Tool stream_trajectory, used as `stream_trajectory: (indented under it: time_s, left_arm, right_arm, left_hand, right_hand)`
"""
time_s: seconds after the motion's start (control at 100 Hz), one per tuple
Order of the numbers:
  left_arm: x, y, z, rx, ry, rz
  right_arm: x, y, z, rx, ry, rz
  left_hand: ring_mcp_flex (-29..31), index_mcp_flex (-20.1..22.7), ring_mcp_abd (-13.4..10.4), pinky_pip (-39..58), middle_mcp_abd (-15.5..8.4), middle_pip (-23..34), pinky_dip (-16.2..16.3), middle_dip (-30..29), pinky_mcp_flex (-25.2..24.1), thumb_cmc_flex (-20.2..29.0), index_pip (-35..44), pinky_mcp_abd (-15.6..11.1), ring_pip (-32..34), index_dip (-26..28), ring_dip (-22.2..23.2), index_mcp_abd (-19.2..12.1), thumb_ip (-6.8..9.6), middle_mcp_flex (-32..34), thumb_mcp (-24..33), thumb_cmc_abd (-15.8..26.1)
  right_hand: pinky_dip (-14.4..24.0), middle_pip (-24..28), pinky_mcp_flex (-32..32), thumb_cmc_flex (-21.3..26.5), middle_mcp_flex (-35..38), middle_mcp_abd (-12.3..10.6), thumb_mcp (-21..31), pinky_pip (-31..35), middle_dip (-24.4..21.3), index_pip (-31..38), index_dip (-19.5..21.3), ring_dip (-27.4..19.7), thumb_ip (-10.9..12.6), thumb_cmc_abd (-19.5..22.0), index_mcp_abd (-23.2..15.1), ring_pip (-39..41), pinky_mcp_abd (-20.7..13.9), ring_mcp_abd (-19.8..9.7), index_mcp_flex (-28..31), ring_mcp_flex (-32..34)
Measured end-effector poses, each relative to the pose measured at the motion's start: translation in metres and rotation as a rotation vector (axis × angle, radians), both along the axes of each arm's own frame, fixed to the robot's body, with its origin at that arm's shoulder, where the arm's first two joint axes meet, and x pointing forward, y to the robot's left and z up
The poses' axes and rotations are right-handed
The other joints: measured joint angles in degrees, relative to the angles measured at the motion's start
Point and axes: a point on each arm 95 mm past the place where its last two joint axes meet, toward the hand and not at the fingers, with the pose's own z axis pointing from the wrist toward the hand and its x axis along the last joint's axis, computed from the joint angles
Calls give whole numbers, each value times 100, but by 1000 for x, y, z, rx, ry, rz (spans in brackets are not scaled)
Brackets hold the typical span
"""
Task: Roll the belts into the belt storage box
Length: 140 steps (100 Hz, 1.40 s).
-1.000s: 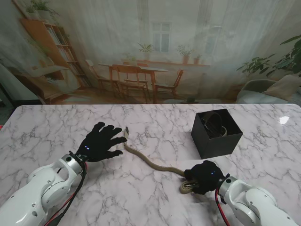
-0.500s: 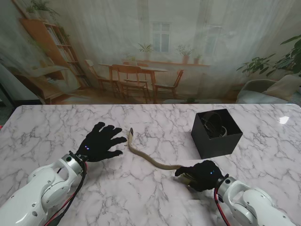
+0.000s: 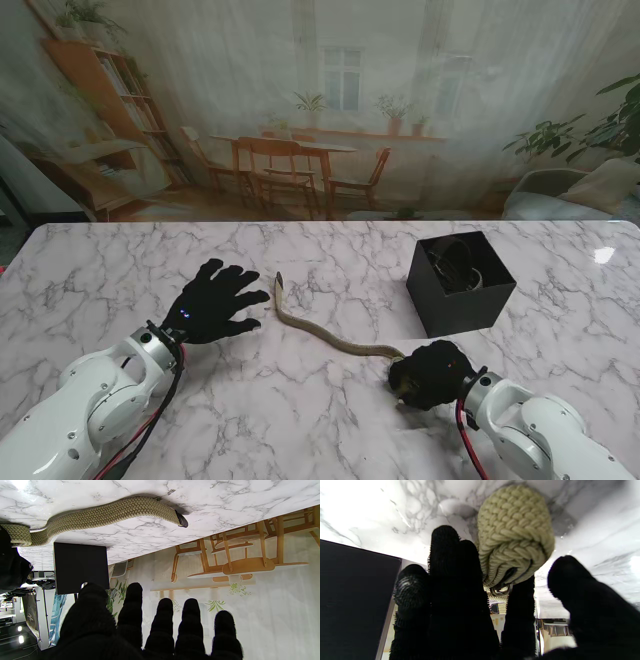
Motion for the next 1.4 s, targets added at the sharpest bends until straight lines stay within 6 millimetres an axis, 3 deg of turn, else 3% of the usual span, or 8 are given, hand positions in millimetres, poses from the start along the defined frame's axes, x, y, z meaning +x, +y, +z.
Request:
stream_trajectory:
  time_s: [0.17, 0.5, 0.6, 0.8, 0.92, 1.02, 1.29, 1.4]
  left_arm:
    - [0, 0, 0, 0, 0, 0]
    - [0, 0, 0, -1, -1, 2]
    - [0, 1, 0, -2, -2, 2]
    - [0, 1, 1, -2, -3, 2]
    - [0, 0, 0, -2, -3, 3]
    - [0, 1, 0, -1, -3, 3]
    - [0, 0, 0, -3, -6, 2]
    - [0, 1, 0, -4, -7, 2]
  right_arm:
    - [-1, -2, 11, -45, 161, 5]
    - [-9, -5, 24, -153, 236, 44]
    - [-10, -5, 24, -157, 227, 46]
    - [-10, -6, 23, -178, 212, 48]
    - [-9, -7, 22, -217, 207, 54]
    - [-7, -5, 22, -214, 197, 59]
    - [-5, -5, 16, -150, 74, 79]
    - [-5, -3, 17, -146, 58, 76]
  left_hand:
    - [0, 0, 0, 0, 0, 0, 0, 0, 0, 1, 0, 0, 0, 0, 0, 0, 0, 0, 0, 0]
    - [0, 0, 0, 0, 0, 0, 0, 0, 0, 1, 0, 0, 0, 0, 0, 0, 0, 0, 0, 0]
    - [0, 0, 0, 0, 0, 0, 0, 0, 0, 1, 0, 1, 0, 0, 0, 0, 0, 0, 0, 0]
    - [0, 0, 0, 0, 0, 0, 0, 0, 0, 2, 0, 1, 0, 0, 0, 0, 0, 0, 0, 0]
    - [0, 0, 0, 0, 0, 0, 0, 0, 0, 2, 0, 1, 0, 0, 0, 0, 0, 0, 0, 0]
    - [0, 0, 0, 0, 0, 0, 0, 0, 0, 2, 0, 1, 0, 0, 0, 0, 0, 0, 0, 0]
    - [0, 0, 0, 0, 0, 0, 0, 0, 0, 2, 0, 1, 0, 0, 0, 0, 0, 0, 0, 0]
    - [0, 0, 0, 0, 0, 0, 0, 0, -1, 2, 0, 1, 0, 0, 0, 0, 0, -3, 0, 0]
  right_hand:
    - [-10, -385, -736, -268, -786, 29, -166, -483, -352, -722, 312, -319, 226, 2, 631, -670, -163, -42, -858, -811]
    - [-92, -442, -1569, 655, -2222, 198, 2416, -1207, -541, -1341, 658, -608, 1285, -517, 1012, -1293, -435, -186, -1850, -1938]
    - [-100, -375, -1638, 1092, -2470, 250, 2617, -1247, -541, -1365, 741, -609, 1287, -575, 1031, -1294, -439, -186, -1982, -2155]
    - [-167, -220, -1800, 2049, -2969, 315, 2679, -1329, -541, -1379, 864, -609, 845, -626, 1036, -1297, -517, -263, -2191, -2452]
    - [-1152, -91, -1844, 2546, -3117, 289, 2533, -1126, -329, -1417, 942, -609, 397, -625, 1036, -1297, -576, -420, -2325, -2500]
    - [-1293, 174, -1485, 2545, -2923, 184, 2098, -914, -69, -1155, 1035, -365, 268, -446, 960, -1168, -785, -534, -2301, -2191]
    - [41, 634, -1155, 2262, -2195, -135, 1484, -784, 1467, -192, 764, 675, -23, -474, 391, 50, -458, -574, -1751, -1591]
    - [250, 941, -1470, 1956, -2976, -110, 1485, -725, 1211, -175, 498, 501, -15, -477, 20, 41, -62, -496, -1227, -2323]
